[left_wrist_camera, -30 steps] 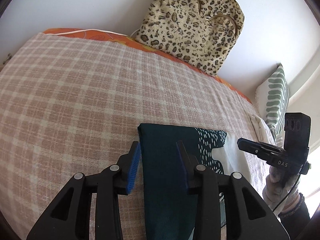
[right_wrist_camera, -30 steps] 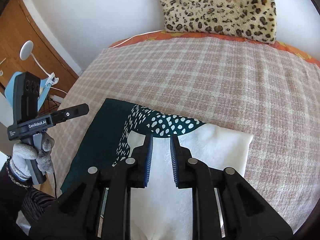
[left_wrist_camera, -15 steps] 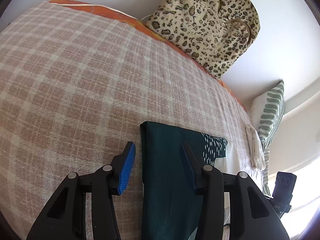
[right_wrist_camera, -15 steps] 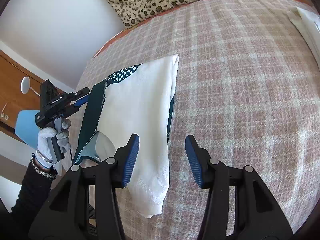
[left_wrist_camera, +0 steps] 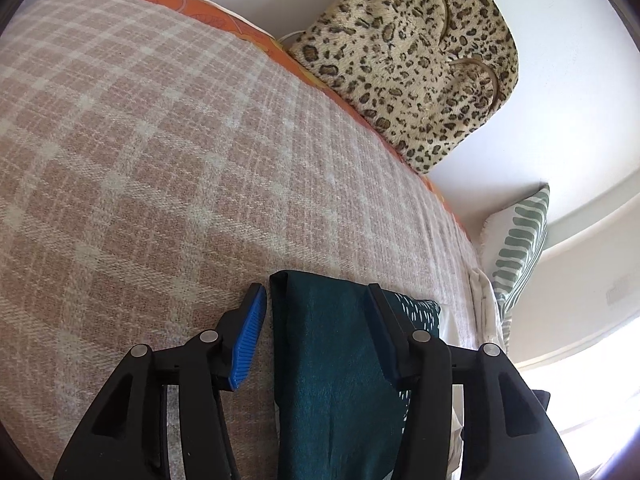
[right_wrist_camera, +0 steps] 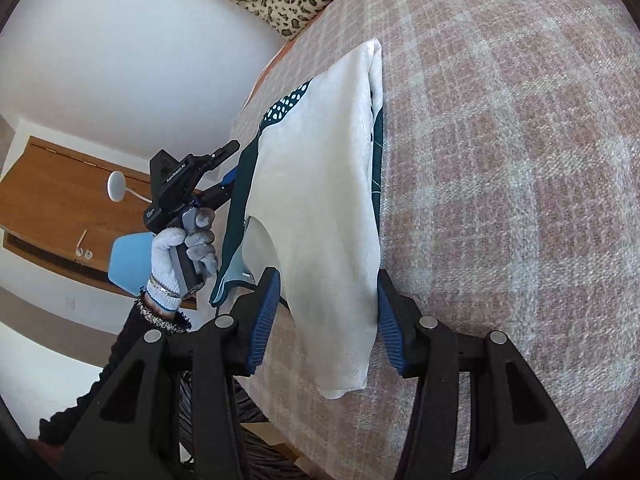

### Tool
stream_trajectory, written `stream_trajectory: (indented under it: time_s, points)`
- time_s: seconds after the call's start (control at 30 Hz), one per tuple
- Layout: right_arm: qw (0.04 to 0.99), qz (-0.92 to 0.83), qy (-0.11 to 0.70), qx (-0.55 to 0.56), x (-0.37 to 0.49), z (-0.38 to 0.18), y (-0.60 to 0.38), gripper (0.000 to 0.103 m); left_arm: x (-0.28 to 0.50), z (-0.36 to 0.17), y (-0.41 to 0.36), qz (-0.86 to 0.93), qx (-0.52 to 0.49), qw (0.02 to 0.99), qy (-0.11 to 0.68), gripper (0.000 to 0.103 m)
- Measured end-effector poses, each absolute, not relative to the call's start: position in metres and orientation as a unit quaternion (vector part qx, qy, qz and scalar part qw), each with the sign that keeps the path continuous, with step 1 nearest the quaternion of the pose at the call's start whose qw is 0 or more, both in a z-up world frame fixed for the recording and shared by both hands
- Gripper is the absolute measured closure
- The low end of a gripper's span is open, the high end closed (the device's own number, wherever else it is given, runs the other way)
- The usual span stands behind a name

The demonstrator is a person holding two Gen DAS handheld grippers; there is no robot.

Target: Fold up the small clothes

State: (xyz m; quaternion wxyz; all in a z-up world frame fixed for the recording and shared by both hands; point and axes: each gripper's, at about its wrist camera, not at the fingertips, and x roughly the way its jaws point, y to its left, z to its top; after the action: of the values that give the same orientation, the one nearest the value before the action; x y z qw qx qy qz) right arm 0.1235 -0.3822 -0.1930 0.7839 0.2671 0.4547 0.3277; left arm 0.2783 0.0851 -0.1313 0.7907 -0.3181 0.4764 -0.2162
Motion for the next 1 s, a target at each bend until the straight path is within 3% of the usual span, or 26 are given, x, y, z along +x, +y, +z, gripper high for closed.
stream_trajectory:
  time_s: [0.1, 0.23, 0.4, 0.43, 0.5, 0.57, 0.73, 1.0]
  points:
    - [0.781, 0.341, 0.450, 0.267, 0.124, -0.192, -0.376, 0.055, 0.280, -0.136, 0.085, -0.221, -0.351, 0.778, 0.473, 0.054]
    - [0.780, 0.340, 0.449, 0.274, 0.128, -0.196, -0.371, 0.070, 0.280, -0.130, 0.073, -0.228, -0.317, 0.790, 0.473, 0.054]
    - [0.763, 0.339, 0.449, 0.318, 0.134, -0.201, -0.374, 0.077, 0.283, -0.131, 0.067, -0.234, -0.313, 0.792, 0.469, 0.058]
    - [0.763, 0.336, 0.450, 0.319, 0.134, -0.201, -0.373, 0.080, 0.284, -0.130, 0.064, -0.232, -0.304, 0.795, 0.472, 0.061]
    - [0.766, 0.324, 0.457, 0.315, 0.134, -0.203, -0.370, 0.087, 0.285, -0.133, 0.056, -0.228, -0.282, 0.798, 0.482, 0.088]
    - [0.770, 0.317, 0.458, 0.310, 0.132, -0.203, -0.369, 0.089, 0.284, -0.134, 0.050, -0.228, -0.267, 0.802, 0.484, 0.094]
    - [0.785, 0.290, 0.461, 0.296, 0.127, -0.200, -0.365, 0.096, 0.277, -0.124, 0.043, -0.218, -0.227, 0.824, 0.471, 0.098]
    - [0.833, 0.246, 0.449, 0.210, 0.120, -0.173, -0.340, 0.098, 0.266, -0.102, 0.037, -0.206, -0.191, 0.854, 0.438, 0.100]
